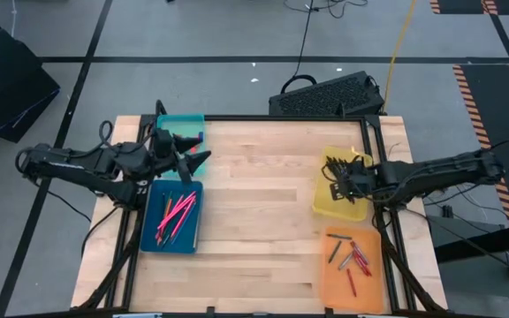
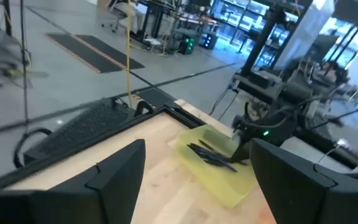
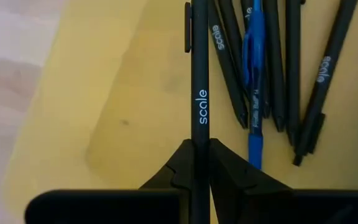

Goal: Sort crayons/erasers/pens/pencils in bins
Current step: Put the black pen into the yellow bin, then return to Home Position

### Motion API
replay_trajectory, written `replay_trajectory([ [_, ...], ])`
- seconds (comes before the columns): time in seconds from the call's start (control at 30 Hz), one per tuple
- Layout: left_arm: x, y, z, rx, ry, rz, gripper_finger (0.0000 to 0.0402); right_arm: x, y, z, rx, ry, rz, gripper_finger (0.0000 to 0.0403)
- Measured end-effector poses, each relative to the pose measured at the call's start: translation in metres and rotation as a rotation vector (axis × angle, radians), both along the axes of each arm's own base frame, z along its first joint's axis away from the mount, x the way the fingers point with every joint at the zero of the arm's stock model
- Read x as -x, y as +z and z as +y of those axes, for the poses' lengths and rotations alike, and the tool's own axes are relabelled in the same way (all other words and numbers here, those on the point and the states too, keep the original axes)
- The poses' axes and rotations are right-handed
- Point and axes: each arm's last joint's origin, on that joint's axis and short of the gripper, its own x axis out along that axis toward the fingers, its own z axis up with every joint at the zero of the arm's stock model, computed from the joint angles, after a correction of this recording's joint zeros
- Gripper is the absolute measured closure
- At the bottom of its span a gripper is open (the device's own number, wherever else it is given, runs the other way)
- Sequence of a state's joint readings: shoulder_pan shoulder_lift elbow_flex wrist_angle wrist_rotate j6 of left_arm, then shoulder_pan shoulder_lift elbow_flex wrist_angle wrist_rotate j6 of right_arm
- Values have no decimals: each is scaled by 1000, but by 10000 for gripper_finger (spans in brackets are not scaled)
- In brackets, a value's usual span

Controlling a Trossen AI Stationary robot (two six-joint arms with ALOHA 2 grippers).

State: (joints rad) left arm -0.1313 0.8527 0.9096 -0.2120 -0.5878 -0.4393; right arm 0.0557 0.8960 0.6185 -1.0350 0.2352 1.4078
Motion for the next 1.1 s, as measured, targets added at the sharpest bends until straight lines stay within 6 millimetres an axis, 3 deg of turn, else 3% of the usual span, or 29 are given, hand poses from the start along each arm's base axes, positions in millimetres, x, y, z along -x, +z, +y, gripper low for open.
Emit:
replay_trajectory([
  [0.27,-1,0,6,42,-26,-20,110,-4,-22,-11,-24,-80,-26,365],
  [0.57,-2,0,21,81,-58,-27,110,-7,-18,-21,16,8,-58,291],
  [0.73,-1,0,35,112,-85,-32,110,-25,10,-25,146,229,-287,276],
  [0.9,4,-2,46,63,-96,27,110,-44,47,-26,445,627,-582,288],
  [1.0,12,-3,46,21,-98,77,110,-45,65,-22,627,880,-707,301],
  [1.1,16,-4,47,-6,-84,99,110,-42,76,-21,780,989,-738,311],
])
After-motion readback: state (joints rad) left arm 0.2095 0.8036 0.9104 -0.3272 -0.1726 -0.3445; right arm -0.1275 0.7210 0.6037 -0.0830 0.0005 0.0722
